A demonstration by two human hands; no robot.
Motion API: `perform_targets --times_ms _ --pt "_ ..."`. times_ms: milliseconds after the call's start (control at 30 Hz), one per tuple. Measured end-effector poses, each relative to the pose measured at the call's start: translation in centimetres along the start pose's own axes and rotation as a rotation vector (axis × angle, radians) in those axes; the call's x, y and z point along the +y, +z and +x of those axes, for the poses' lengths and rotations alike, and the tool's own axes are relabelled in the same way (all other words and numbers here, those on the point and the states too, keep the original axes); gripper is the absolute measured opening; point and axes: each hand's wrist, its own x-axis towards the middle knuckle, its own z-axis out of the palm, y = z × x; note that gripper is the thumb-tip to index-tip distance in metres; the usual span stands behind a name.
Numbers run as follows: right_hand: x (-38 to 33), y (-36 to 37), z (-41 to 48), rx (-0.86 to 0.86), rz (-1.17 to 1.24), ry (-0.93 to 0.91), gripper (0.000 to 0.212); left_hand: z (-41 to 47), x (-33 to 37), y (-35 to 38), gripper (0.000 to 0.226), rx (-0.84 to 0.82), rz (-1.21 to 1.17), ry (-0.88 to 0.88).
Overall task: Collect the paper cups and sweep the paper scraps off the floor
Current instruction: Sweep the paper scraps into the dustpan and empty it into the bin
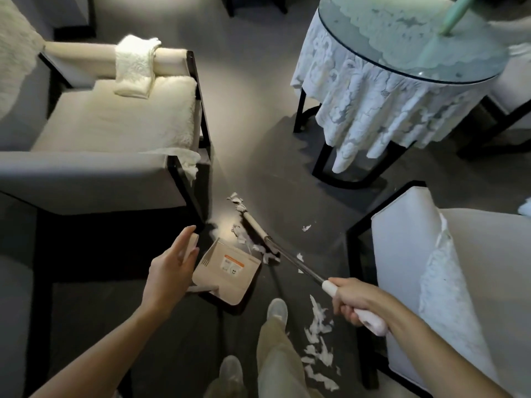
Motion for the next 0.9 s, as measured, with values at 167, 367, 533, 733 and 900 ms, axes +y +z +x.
perform_targets --times_ms 167,367,533,733,900 --pt "-1.3 -2.8 0.1 0.075 0.069 -0.033 0.070 -1.3 -0.3 -1.5 0.051 -0.031 -0.051 -0.050" --pt "-3.9 -6.7 5.7 0.234 -0.147 -0.060 0.077 -2.3 -0.4 -1.0 0.052 -0.057 0.073 -0.030" --pt "-3.8 -7.2 7.6 0.172 -0.334 -0.018 0.076 -2.8 -1.6 0.4 0.053 0.007 0.075 -0.088" --pt "-1.5 -1.3 2.7 0.030 -0.140 0.037 0.078 -3.5 -1.6 1.1 0.060 0.007 0.045 -0.067" --pt "-3.2 -2.2 -0.5 -0.047 0.095 0.099 0.065 -4.5 -1.6 0.6 0.060 -0.011 0.033 -0.059"
